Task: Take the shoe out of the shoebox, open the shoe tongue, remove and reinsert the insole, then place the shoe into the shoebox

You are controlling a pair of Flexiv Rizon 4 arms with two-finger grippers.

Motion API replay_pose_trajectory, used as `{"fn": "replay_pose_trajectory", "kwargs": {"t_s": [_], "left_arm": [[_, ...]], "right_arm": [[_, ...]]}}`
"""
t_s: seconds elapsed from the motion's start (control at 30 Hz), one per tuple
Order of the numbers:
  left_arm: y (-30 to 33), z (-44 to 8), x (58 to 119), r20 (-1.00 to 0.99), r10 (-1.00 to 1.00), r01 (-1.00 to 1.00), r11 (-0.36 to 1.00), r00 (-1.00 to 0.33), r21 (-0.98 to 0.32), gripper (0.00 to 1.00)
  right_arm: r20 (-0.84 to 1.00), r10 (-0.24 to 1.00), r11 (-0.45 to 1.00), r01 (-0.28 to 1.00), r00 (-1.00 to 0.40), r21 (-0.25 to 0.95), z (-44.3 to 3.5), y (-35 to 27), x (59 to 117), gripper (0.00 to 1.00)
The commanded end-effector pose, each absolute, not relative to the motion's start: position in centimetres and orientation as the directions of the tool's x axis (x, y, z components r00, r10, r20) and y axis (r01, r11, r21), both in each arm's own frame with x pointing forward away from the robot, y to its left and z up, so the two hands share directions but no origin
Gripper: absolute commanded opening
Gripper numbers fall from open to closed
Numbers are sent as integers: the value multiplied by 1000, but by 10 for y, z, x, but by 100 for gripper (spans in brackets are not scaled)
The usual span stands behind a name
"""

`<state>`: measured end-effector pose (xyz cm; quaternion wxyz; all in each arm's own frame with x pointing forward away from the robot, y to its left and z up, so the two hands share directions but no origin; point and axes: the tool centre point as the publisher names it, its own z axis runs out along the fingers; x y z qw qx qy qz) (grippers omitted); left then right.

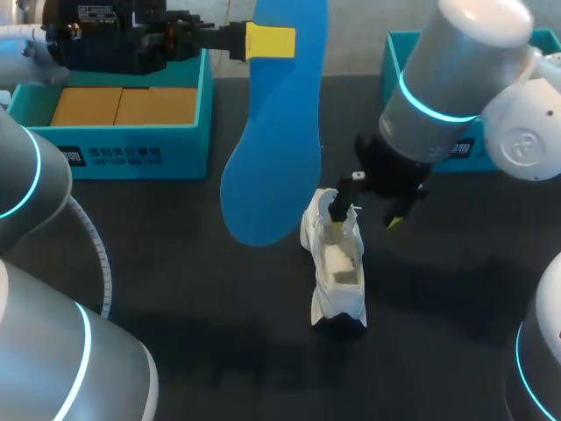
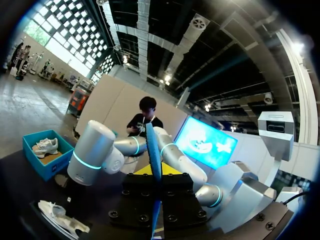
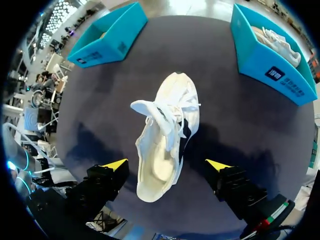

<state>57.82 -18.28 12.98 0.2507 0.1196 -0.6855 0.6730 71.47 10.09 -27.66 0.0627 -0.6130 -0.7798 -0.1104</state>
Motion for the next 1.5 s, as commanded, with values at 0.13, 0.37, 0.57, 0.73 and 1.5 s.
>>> {"fn": "replay_pose_trajectory", "kwargs": {"t_s": [0.13, 0.37, 0.57, 0.73, 1.5], "left_arm": [[-184, 130, 579, 505, 174, -501, 68, -846, -863, 0], [-184, 130, 579, 505, 174, -501, 68, -846, -863, 0], [-184, 130, 579, 505, 174, -501, 68, -846, -863, 0], [-184, 130, 579, 505, 174, -501, 68, -846, -863, 0], [-171, 137, 614, 127, 224, -129, 3, -966, -992, 0]], "right_arm": [[326, 907, 245, 964, -266, 103, -276, 82, 717, 100], [326, 907, 245, 964, -266, 103, -276, 82, 717, 100], [326, 907, 245, 964, -266, 103, -276, 82, 717, 100], [420, 864, 254, 961, -276, 109, -271, 75, 724, 100], [675, 719, 188, 981, -163, 36, -259, 52, 737, 100]]}}
